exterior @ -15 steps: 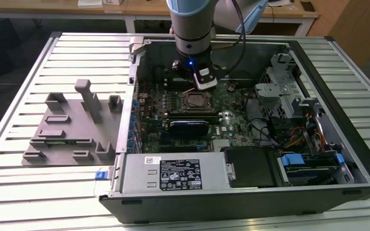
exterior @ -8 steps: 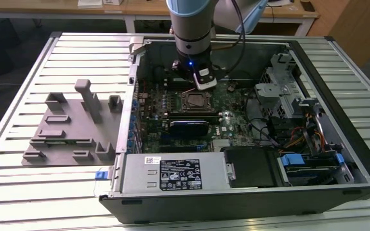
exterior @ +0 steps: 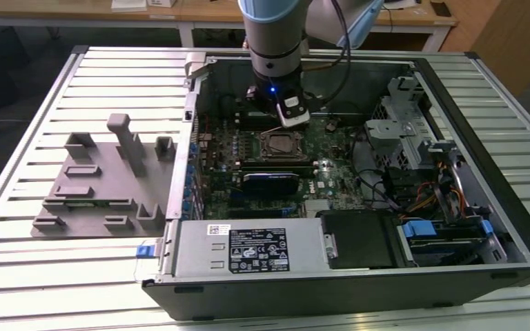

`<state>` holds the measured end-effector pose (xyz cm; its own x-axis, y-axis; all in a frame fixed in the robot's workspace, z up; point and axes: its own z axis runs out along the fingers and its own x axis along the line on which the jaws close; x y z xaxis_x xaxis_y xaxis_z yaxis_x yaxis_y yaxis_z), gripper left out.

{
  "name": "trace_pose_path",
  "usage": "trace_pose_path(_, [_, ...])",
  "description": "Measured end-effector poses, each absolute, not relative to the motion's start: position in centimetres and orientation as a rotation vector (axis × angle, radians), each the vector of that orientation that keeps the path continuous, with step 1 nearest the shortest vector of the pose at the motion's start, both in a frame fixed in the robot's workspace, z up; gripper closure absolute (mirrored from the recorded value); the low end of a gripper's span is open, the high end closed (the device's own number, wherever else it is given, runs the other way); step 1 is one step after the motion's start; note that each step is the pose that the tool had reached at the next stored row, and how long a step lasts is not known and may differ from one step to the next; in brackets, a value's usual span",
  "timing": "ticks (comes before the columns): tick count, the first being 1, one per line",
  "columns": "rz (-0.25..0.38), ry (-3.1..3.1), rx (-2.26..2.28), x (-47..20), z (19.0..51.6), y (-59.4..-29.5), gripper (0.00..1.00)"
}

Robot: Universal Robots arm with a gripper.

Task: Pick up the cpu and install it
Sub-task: 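Install the first cpu locking lever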

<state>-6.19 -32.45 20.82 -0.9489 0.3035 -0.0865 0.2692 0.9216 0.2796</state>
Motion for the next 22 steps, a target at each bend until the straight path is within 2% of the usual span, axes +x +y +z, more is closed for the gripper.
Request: trace_pose_path(22, [0.367,2.952,0.444,-5.96,20.06,-32.10,0.89])
